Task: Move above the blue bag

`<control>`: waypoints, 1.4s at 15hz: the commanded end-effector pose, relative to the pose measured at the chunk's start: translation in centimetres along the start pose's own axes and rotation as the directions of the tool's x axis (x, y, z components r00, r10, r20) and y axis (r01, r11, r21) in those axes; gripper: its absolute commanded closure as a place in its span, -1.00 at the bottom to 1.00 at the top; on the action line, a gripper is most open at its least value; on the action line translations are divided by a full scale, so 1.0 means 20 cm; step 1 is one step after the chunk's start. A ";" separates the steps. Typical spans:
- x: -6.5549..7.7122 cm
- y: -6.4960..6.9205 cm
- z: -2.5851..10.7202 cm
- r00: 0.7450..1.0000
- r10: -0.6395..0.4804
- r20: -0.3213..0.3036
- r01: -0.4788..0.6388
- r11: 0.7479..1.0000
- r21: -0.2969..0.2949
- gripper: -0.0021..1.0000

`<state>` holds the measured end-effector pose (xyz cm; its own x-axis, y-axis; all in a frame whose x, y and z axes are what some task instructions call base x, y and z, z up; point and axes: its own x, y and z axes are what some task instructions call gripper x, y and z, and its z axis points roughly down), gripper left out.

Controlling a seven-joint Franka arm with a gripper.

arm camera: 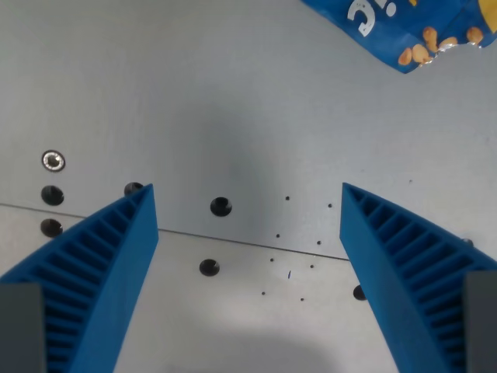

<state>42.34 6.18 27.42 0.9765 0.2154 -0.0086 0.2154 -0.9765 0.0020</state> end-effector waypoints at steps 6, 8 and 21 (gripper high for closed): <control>0.13 0.10 0.05 0.999 0.051 0.018 -0.051 0.999 -0.010 -1.00; 0.17 0.12 0.07 0.998 0.061 0.015 -0.061 0.998 -0.012 -1.00; 0.43 0.35 0.20 0.991 0.136 -0.014 -0.137 0.990 -0.028 -1.00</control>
<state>51.19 1.50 23.33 0.9927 0.1193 0.0198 0.1193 -0.9929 -0.0012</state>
